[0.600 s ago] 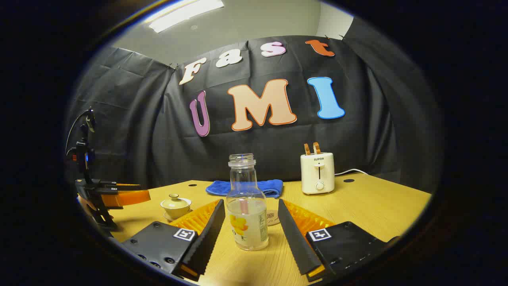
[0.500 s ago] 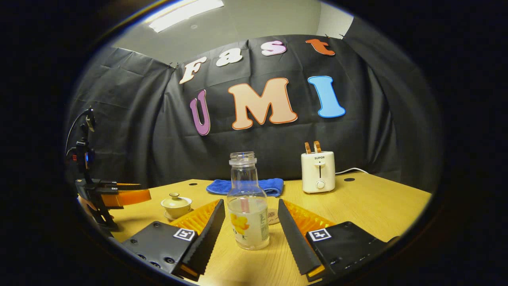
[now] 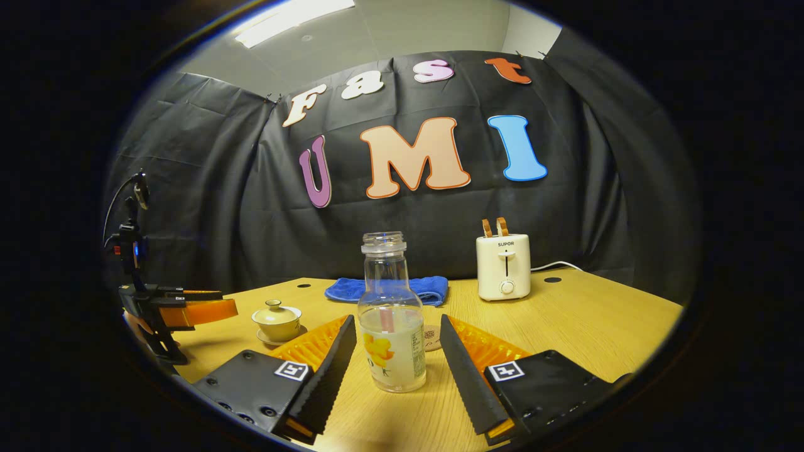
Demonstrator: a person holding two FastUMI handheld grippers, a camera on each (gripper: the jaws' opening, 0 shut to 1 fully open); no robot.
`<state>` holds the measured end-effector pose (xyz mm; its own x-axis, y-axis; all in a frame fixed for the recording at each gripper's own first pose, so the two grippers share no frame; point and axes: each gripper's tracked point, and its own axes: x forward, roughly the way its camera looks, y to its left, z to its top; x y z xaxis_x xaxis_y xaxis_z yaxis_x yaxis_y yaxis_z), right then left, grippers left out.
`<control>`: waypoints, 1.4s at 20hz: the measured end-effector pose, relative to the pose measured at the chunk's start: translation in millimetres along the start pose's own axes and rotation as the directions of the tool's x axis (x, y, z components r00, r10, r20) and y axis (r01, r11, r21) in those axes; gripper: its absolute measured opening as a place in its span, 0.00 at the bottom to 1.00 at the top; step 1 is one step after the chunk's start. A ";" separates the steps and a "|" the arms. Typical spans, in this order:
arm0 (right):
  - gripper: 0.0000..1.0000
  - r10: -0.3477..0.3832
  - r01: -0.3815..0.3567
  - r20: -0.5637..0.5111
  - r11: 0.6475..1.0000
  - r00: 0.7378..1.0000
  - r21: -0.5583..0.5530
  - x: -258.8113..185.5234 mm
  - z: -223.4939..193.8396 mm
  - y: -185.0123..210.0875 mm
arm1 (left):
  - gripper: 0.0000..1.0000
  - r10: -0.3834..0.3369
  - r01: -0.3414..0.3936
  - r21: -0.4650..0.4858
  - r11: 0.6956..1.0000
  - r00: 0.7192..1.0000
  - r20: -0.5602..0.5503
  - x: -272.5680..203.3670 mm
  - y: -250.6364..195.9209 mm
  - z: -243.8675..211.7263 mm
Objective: Open the teacup lid with one hand, grasp the water bottle and pour water into the teacup with the other hand; after pouring, place the water bottle on the coaster and then close the teacup lid.
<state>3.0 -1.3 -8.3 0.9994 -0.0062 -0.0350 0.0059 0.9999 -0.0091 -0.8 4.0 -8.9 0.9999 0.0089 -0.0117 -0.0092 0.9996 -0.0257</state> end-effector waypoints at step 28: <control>0.91 0.005 -0.005 -0.007 0.998 1.000 -0.066 0.1 -3.3 6.2 | 0.96 -0.074 0.083 0.087 0.993 0.992 -0.103 68.4 -17.1 -18.1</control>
<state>3.0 4.9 -11.6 0.9991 -0.0016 -0.0426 -0.0016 0.9972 -0.0746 67.5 -12.9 -27.3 0.9913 -0.0681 -0.1129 0.0753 0.9953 0.0606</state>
